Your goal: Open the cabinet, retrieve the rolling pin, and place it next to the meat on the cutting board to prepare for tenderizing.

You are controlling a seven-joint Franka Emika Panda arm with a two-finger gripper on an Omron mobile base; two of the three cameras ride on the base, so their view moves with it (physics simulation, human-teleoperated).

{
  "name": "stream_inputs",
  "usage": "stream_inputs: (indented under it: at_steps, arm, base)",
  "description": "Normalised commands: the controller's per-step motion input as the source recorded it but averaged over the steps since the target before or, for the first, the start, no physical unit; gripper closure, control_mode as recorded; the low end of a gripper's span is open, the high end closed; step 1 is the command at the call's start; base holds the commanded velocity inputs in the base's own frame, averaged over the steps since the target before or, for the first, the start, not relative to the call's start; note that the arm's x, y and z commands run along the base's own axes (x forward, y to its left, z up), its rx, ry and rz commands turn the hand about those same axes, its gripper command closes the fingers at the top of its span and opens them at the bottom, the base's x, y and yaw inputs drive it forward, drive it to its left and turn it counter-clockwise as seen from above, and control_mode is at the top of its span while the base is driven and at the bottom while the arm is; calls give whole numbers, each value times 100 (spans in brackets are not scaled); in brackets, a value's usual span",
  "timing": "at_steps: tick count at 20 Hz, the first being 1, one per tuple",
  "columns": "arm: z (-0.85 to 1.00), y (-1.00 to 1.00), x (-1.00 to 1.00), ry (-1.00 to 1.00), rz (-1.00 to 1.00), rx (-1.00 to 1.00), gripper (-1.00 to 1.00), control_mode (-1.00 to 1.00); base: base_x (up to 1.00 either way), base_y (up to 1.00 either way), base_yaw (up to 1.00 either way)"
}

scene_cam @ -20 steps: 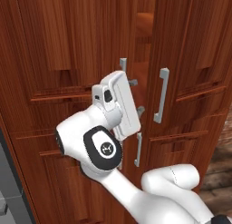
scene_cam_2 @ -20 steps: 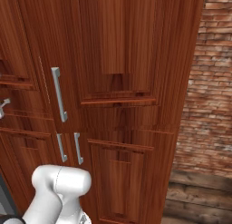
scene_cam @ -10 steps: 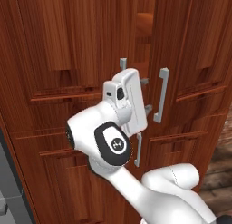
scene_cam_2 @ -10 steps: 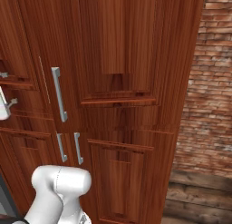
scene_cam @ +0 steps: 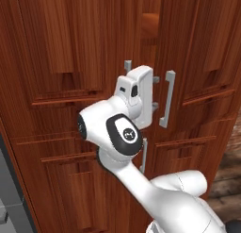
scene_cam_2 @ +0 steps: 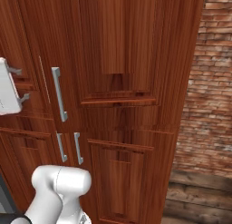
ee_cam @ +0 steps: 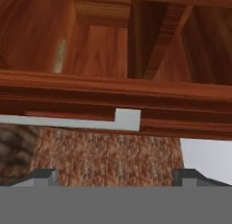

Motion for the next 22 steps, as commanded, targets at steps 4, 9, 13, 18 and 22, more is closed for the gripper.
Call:
stream_inputs:
  at_steps: [4,9,13,18,22]
  arm:
    - [0,-2,45,-10,0,9,-100,-100]
    - [0,0,41,-8,0,7,-100,-100]
    - [0,0,27,-4,0,4,-100,-100]
    - [-3,0,8,-2,0,0,-100,-100]
    - [0,-1,0,0,0,0,-100,-100]
  base:
    - [0,0,0]
    - [0,0,0]
    - [0,0,0]
    - [0,0,0]
    - [0,0,0]
